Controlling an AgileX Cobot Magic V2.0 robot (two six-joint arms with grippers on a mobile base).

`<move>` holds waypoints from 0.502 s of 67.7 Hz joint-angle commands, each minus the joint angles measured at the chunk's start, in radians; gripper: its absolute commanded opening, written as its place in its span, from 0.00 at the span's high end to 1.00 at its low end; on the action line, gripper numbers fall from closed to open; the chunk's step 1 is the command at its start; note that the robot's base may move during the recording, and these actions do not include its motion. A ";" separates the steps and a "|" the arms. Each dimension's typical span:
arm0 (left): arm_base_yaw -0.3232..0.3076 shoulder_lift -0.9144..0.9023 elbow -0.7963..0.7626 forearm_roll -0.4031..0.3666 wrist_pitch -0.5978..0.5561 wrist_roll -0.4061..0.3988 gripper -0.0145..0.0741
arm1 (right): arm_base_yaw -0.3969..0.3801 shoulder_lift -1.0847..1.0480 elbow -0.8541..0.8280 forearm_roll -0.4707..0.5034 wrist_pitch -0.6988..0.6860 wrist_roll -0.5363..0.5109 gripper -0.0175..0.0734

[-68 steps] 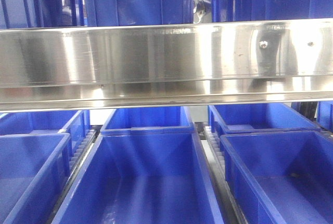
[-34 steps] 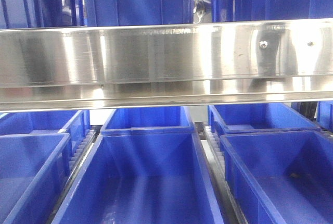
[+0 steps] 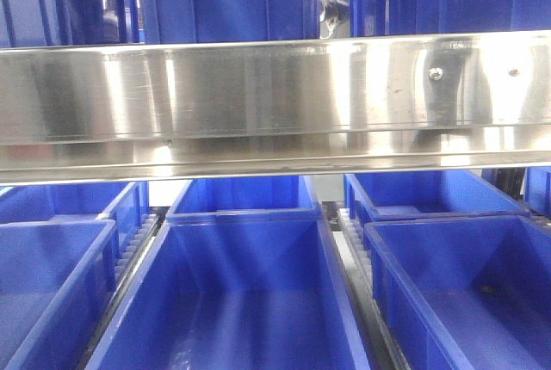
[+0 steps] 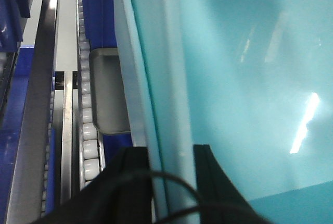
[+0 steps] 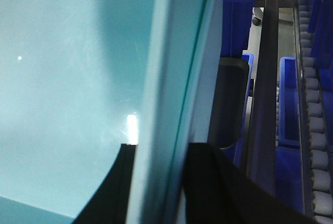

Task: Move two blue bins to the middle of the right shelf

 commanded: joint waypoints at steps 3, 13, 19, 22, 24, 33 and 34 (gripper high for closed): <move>-0.005 -0.021 -0.017 -0.072 -0.066 0.024 0.96 | 0.000 -0.013 -0.016 0.014 -0.105 0.000 0.98; -0.005 -0.021 -0.017 -0.072 -0.066 0.024 0.96 | 0.000 -0.013 -0.016 0.014 -0.105 0.000 0.98; -0.005 -0.021 -0.017 -0.072 -0.066 0.024 0.96 | 0.000 -0.013 -0.016 0.014 -0.105 0.000 0.98; -0.005 -0.021 -0.017 -0.072 -0.066 0.024 0.96 | 0.000 -0.013 -0.016 0.014 -0.105 0.000 0.98; -0.005 -0.021 -0.017 -0.072 -0.066 0.024 0.96 | 0.000 -0.013 -0.016 0.014 -0.105 0.000 0.98; -0.005 -0.021 -0.017 -0.072 -0.087 0.024 0.96 | 0.000 -0.013 -0.016 0.014 -0.105 0.000 0.98; -0.005 -0.021 -0.017 -0.072 -0.089 0.024 0.96 | 0.000 -0.013 -0.016 0.014 -0.105 0.000 0.98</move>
